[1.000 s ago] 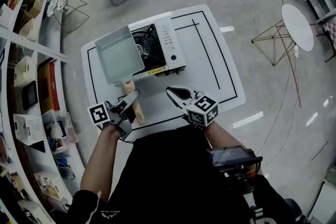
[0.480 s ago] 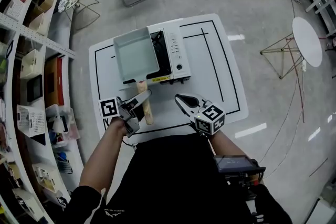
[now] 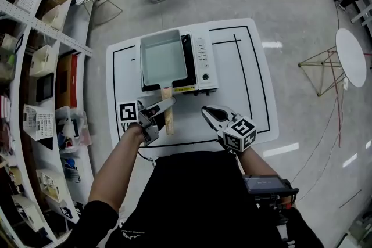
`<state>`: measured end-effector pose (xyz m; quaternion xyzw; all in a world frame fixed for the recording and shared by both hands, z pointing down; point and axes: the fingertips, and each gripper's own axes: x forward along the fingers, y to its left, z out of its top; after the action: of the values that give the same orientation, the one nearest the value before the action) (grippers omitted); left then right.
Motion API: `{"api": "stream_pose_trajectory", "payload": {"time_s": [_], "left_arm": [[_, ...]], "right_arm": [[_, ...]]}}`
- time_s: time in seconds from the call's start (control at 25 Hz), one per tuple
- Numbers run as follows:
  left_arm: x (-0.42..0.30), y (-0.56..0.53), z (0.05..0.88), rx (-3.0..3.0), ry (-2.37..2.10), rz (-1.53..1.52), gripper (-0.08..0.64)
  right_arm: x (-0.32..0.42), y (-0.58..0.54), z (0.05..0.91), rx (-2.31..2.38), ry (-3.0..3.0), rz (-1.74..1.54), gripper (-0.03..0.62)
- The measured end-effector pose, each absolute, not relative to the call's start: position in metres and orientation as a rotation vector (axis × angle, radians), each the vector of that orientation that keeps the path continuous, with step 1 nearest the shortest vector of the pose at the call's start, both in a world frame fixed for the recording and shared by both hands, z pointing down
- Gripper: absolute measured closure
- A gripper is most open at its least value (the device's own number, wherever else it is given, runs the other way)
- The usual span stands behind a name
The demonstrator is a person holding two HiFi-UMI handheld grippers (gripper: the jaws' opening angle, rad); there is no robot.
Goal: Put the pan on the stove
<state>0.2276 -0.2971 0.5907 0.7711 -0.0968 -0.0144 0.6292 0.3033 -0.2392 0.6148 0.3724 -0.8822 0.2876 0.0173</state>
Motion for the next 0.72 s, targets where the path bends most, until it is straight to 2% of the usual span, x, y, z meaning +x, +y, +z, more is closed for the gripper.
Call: {"api": "stream_pose_trajectory", "payload": {"time_s": [0.72], "left_arm": [[0.222,-0.304,0.596,1.699,-0.203,-0.037,0.409]], "right_arm": [[0.311,-0.247,0.617,1.087,-2.766,0.906,0.566]]}}
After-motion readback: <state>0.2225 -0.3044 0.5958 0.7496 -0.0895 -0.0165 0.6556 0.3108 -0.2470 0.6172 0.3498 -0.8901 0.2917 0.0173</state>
